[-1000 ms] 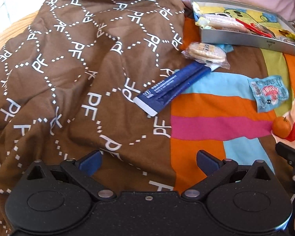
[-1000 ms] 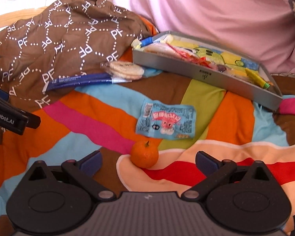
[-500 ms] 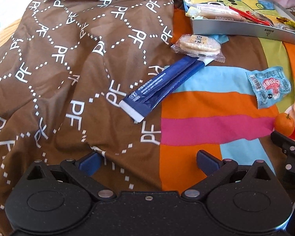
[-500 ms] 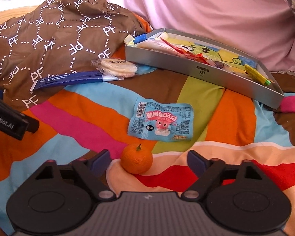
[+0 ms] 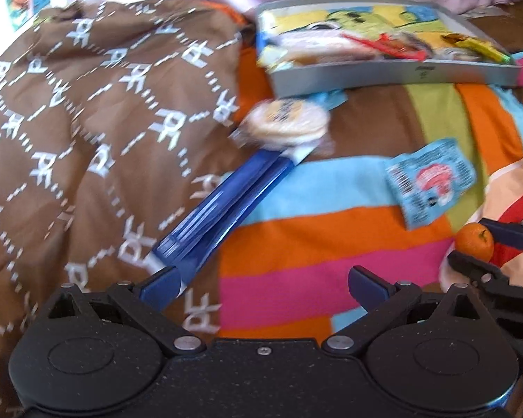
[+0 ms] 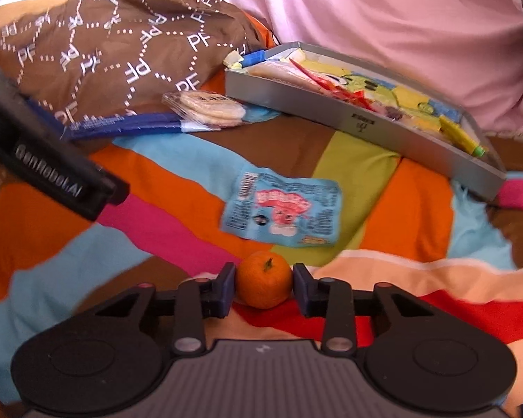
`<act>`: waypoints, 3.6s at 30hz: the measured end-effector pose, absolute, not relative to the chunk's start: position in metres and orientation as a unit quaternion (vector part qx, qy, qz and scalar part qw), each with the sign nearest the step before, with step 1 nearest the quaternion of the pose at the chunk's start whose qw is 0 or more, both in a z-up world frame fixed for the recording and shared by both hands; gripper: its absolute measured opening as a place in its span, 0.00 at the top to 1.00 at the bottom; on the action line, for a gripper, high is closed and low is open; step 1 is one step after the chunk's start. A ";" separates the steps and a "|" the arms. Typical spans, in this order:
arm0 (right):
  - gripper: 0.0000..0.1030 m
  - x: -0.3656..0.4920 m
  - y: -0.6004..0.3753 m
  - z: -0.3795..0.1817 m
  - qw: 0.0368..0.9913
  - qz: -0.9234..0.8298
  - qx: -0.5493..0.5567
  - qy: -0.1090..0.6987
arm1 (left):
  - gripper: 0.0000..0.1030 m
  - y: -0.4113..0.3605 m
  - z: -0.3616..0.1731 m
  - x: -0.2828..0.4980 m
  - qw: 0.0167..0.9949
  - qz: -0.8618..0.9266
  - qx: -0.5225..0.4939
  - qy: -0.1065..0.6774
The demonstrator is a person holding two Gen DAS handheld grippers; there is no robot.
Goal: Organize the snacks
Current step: 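Grasp the small orange with the right tool while the left tool approaches the blue fish-snack pack, then close the left tool on the blue fish-snack pack while the right tool holds the orange, then lift the blue pack with the left tool while the right tool carries the orange toward the tray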
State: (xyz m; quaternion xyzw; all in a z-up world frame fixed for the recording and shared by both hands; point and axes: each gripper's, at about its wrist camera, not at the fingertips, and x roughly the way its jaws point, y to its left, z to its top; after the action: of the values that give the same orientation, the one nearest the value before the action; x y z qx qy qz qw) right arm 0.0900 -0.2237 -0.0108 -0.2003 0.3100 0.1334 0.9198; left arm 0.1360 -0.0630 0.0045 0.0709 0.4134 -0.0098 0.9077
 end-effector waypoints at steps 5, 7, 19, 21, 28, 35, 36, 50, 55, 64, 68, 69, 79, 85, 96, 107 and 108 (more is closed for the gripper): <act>0.63 0.095 -0.234 -0.008 0.916 0.098 -0.245 0.303 | 0.01 -0.082 0.006 0.149 0.907 -0.049 0.055 0.415; 0.62 0.100 -0.242 -0.007 0.914 0.085 -0.252 0.306 | 0.01 -0.091 0.007 0.155 0.906 -0.065 0.048 0.415; 0.62 0.117 -0.280 -0.006 0.917 0.058 -0.226 0.324 | 0.01 -0.143 0.012 0.207 0.901 -0.117 -0.021 0.417; 0.62 0.117 -0.279 -0.007 0.916 0.059 -0.229 0.323 | 0.01 -0.149 0.011 0.213 0.897 -0.121 -0.028 0.425; 0.62 0.118 -0.280 -0.006 0.917 0.064 -0.224 0.325 | 0.01 -0.163 0.002 0.229 0.886 -0.121 -0.037 0.445; 0.62 0.118 -0.278 -0.007 0.916 0.068 -0.224 0.325 | 0.01 -0.169 -0.005 0.235 0.885 -0.107 -0.024 0.452; 0.62 0.118 -0.278 -0.007 0.916 0.069 -0.224 0.325 | 0.01 -0.169 -0.006 0.236 0.885 -0.105 -0.025 0.453; 0.62 0.117 -0.276 -0.007 0.916 0.074 -0.223 0.325 | 0.03 -0.168 -0.017 0.220 0.879 -0.143 0.046 0.453; 0.62 0.115 -0.272 -0.008 0.915 0.077 -0.229 0.323 | 0.06 -0.148 -0.016 0.213 0.875 -0.162 0.035 0.456; 0.62 0.109 -0.265 -0.011 0.914 0.090 -0.240 0.314 | 0.08 -0.121 -0.022 0.189 0.868 -0.167 0.052 0.464; 0.62 0.107 -0.263 -0.010 0.917 0.102 -0.235 0.307 | 0.08 -0.106 -0.022 0.171 0.868 -0.163 0.046 0.467; 0.62 0.105 -0.261 -0.010 0.918 0.108 -0.233 0.304 | 0.09 -0.102 -0.021 0.168 0.868 -0.162 0.041 0.467; 0.58 0.087 -0.240 -0.009 0.916 0.140 -0.270 0.261 | 0.11 -0.074 -0.018 0.137 0.875 -0.158 0.032 0.457; 0.53 0.100 -0.255 -0.014 0.919 0.129 -0.204 0.311 | 0.12 -0.069 -0.018 0.132 0.879 -0.151 0.020 0.452; 0.64 0.107 -0.277 -0.006 0.927 0.141 -0.079 0.339 | 0.18 -0.065 -0.018 0.127 0.893 -0.118 -0.023 0.435; 0.63 0.097 -0.259 -0.002 0.931 0.156 -0.129 0.304 | 0.38 -0.076 -0.022 0.130 0.893 -0.124 0.020 0.433; 0.63 0.097 -0.259 -0.002 0.931 0.154 -0.128 0.305 | 0.35 -0.075 -0.021 0.131 0.891 -0.128 0.023 0.436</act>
State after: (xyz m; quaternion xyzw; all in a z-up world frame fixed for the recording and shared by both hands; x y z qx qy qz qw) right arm 0.0968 -0.2592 -0.0017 -0.1276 0.3046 0.1544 0.9312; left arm 0.1310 -0.0750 -0.0213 0.0227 0.4359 -0.1278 0.8906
